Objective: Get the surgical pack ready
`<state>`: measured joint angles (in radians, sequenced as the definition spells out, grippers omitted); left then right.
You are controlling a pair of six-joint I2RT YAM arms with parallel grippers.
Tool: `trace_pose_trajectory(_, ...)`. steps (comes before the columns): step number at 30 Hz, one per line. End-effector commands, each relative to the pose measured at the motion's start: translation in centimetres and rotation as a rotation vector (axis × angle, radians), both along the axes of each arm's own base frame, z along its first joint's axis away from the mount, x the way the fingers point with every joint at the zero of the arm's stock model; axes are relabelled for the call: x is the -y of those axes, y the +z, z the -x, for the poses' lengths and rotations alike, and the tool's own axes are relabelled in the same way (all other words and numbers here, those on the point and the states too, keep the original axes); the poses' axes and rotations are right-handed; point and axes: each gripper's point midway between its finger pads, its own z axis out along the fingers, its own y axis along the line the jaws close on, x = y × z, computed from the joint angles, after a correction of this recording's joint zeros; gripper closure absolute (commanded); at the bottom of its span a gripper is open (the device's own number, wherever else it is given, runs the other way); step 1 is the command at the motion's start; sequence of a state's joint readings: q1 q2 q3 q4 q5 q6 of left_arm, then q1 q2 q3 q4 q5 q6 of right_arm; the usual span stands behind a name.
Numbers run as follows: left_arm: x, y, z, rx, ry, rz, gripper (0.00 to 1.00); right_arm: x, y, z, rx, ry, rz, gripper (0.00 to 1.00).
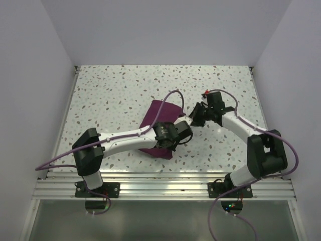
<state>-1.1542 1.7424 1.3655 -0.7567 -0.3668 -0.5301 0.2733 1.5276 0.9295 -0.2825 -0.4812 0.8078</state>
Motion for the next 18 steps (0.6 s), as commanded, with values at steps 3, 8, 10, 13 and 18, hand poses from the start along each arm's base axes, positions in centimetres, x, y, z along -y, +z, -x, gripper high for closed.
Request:
trace_pose_trajectory(3, 0.5, 0.9, -0.5, 0.009, -0.002, 0.042, 1.00, -1.0, 2.0, 4.2, -0.011, 0.122, -0.035, 1.00)
trace_pose_trajectory(8, 1.3, 1.4, -0.9, 0.013, -0.013, 0.055, 1.00, -2.9, 1.6, 7.6, -0.049, 0.166, -0.059, 1.00)
trace_pose_trajectory(10, 1.4, 1.4, -1.1, 0.011, -0.011, 0.049, 1.00, -4.0, 1.3, 8.9, -0.055, 0.201, -0.042, 1.00)
trace_pose_trajectory(13, 1.8, 1.6, -1.2, 0.012, -0.017, 0.051, 1.00, -4.7, 0.0, 9.6, -0.079, 0.208, -0.041, 1.00)
trace_pose_trajectory(18, 1.8, 1.7, -1.2, 0.008, -0.020, 0.047, 1.00, -4.6, -0.2, 8.7, -0.066, 0.180, -0.022, 1.00)
